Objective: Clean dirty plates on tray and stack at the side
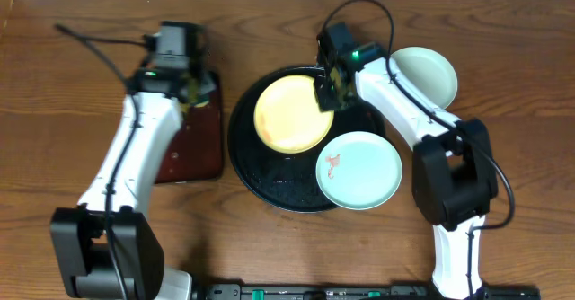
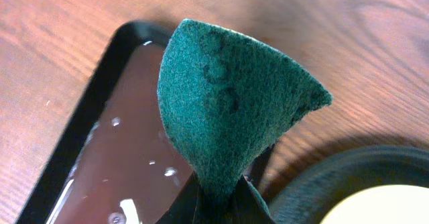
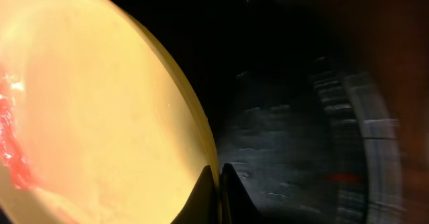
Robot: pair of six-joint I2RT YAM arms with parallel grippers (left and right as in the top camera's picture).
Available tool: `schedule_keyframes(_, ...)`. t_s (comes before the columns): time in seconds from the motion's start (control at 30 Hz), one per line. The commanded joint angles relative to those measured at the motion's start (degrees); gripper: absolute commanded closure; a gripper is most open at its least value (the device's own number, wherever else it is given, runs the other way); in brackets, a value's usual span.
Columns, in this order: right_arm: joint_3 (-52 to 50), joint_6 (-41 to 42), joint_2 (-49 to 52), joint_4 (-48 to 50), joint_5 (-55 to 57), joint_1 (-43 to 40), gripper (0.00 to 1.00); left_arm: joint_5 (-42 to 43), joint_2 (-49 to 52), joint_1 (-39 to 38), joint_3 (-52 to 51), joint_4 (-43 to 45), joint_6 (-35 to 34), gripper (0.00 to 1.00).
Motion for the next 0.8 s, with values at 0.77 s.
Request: schedule_keyframes(0.77, 10.6, -33.2, -4.7, 4.9, 76.0, 25.6, 0.99, 10.1, 3.1, 8.6, 0.0, -1.8, 2.3, 0.92)
